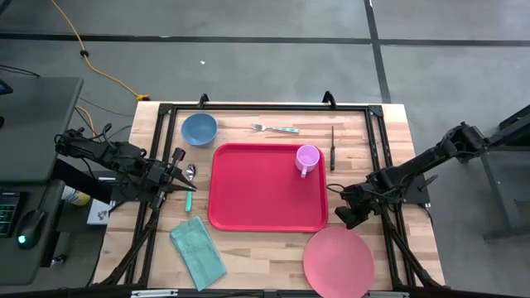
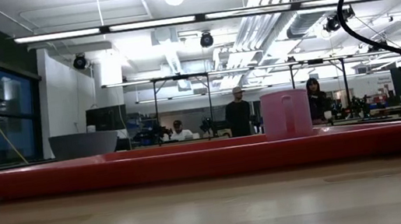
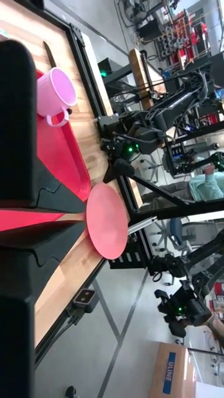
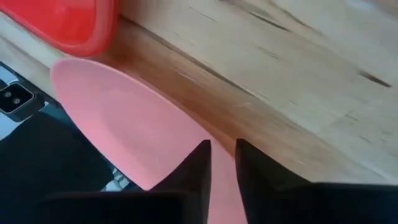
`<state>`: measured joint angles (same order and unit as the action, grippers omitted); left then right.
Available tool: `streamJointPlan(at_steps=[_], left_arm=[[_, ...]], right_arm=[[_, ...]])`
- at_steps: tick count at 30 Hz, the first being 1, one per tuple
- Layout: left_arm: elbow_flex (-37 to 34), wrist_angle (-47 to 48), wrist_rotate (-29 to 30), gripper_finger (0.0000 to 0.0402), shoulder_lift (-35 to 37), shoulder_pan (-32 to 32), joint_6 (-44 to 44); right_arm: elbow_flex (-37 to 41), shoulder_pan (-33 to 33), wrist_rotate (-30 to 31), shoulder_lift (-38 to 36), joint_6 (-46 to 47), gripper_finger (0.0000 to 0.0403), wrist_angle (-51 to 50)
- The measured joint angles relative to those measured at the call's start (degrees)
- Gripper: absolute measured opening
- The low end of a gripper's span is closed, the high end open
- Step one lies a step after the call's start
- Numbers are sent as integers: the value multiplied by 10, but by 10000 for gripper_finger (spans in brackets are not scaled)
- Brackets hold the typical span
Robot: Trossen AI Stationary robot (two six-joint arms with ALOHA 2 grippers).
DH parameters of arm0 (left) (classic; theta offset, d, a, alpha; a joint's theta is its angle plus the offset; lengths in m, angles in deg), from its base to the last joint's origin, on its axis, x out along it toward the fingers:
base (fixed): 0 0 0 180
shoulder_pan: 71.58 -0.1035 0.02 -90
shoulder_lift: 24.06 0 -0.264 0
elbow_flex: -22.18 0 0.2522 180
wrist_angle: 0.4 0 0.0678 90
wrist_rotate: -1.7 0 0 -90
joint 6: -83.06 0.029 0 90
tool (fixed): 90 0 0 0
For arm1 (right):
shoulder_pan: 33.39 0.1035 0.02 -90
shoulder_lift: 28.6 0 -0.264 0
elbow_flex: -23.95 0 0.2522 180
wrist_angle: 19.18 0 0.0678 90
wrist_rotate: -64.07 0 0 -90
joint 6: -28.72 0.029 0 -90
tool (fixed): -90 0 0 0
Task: Set up tray
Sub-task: Put the pink plate on the red tray to the bottom left of the purple cup
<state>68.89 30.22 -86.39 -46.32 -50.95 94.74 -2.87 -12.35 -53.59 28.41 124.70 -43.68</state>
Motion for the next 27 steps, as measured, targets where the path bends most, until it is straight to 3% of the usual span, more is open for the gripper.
streamJointPlan(at_steps=[15, 27], left_arm=[[0, -2, 0, 60, 0, 0, 0], [0, -52, 6, 60, -19, 0, -1]], right_arm=[[0, 0, 3, 0, 0, 165, 28], [0, 0, 3, 0, 2, 157, 39]])
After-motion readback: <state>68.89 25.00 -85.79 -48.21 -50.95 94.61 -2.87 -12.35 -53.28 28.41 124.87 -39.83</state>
